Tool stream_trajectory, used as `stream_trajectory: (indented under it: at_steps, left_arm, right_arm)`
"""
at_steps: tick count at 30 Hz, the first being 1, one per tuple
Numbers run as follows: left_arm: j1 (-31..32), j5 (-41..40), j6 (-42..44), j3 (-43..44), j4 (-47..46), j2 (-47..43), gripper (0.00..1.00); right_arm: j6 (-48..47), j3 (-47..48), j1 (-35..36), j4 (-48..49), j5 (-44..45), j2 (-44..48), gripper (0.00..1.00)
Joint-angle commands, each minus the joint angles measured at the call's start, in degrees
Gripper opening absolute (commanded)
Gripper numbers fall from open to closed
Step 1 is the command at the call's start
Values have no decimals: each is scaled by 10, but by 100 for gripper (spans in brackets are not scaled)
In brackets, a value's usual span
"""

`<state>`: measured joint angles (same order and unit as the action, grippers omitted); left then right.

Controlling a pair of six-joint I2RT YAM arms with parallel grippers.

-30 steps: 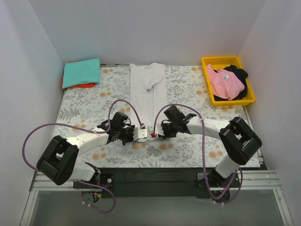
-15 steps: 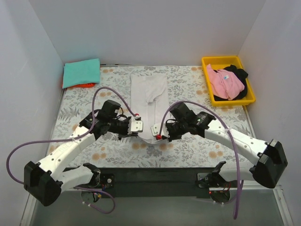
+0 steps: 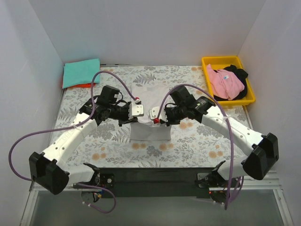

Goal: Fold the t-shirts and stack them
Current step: Fold the tshirt

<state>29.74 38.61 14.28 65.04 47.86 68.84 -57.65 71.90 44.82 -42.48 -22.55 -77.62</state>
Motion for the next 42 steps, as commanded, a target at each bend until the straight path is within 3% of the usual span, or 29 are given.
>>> stream_trajectory:
  at_steps: [1, 14, 29, 34, 35, 38, 40, 42]
  left_arm:
    - [-34, 5, 27, 6, -21, 23, 0]
    - [-89, 13, 51, 0, -117, 149, 0]
    - [-108, 10, 44, 4, -213, 283, 0]
    - [-112, -3, 39, 25, -222, 332, 3]
    - [-113, -14, 36, 32, -224, 339, 16]
    - [-124, -22, -4, 73, -222, 336, 29]
    - [-133, -13, -33, 107, -204, 329, 33]
    - [-145, 7, -62, 121, -186, 308, 40]
  right_arm:
    - [-46, 24, -19, -17, -13, -36, 1]
    - [-85, 85, -82, -9, -37, -173, 1]
    - [-100, 117, -111, 36, -32, -305, 2]
    - [-64, 144, -120, 41, -14, -343, 21]
    - [-56, 152, -124, 42, -13, -344, 27]
    - [-34, 173, -134, 42, 0, -334, 54]
    - [-26, 184, -140, 42, 8, -306, 75]
    - [-8, 187, -141, 40, 9, -283, 85]
